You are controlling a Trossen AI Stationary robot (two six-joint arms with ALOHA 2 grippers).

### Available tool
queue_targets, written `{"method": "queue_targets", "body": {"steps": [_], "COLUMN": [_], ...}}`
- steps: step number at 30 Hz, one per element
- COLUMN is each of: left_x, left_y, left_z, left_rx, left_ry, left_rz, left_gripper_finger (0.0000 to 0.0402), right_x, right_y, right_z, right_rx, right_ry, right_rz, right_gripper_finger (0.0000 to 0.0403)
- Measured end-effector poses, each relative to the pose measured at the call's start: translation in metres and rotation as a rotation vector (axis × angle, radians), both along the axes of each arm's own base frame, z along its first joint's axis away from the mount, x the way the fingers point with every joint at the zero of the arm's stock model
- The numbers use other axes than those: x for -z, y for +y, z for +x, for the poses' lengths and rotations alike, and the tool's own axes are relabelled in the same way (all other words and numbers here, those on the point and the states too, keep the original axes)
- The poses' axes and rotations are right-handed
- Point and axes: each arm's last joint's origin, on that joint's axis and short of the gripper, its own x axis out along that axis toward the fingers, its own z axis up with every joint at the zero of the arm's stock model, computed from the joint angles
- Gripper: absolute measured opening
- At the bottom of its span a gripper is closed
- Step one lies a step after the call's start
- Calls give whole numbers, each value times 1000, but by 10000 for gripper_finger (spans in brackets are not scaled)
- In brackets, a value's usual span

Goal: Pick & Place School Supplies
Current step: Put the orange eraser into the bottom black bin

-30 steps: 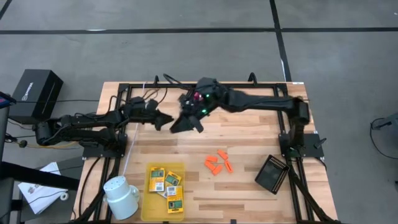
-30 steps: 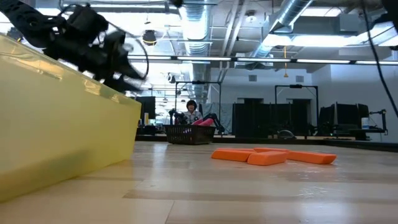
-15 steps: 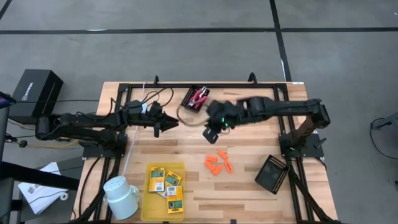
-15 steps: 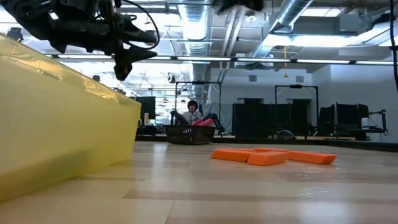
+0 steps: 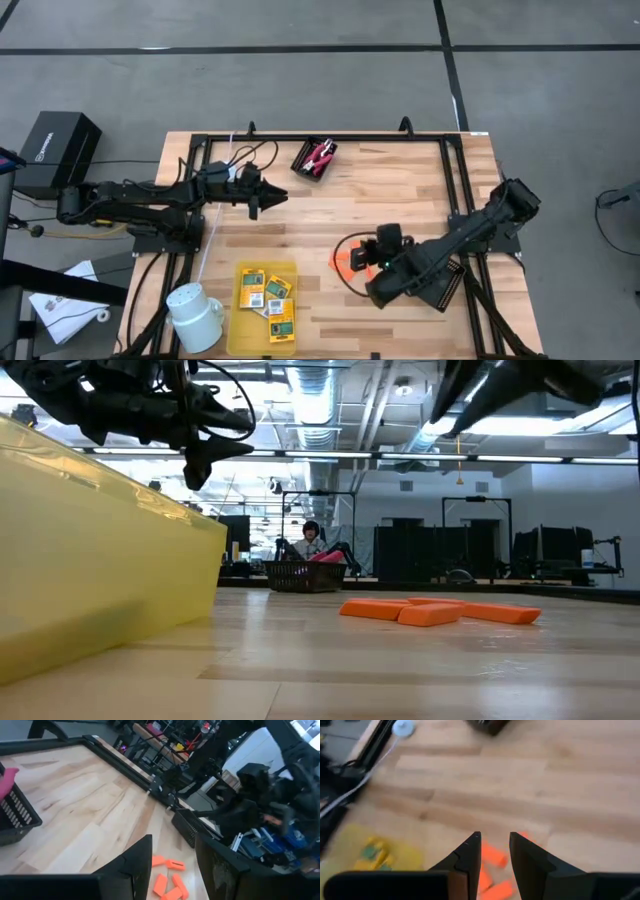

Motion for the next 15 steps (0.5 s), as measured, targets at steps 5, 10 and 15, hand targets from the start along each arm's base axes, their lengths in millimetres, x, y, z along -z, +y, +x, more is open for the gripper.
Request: {"method": "queue_targets", "body": {"steps": [5, 10, 15], "left_x": [0, 0, 0], "left_y": [-2, -6, -9], "left_z": [1, 1, 3], "left_rx": [8, -11, -98], "left_ry": [-1, -3, -8], "left_rz": [-37, -110, -112], "left_gripper_finger": [145, 145, 145], "right_x": [10, 15, 43], "right_y": [-19, -37, -56], "right_z": [-5, -5, -23], "right_rx": [-40, 16, 34], "right_ry": [213, 279, 205], "right_rz": [-79, -117, -46], "right_gripper_finger": [94, 94, 88]}}
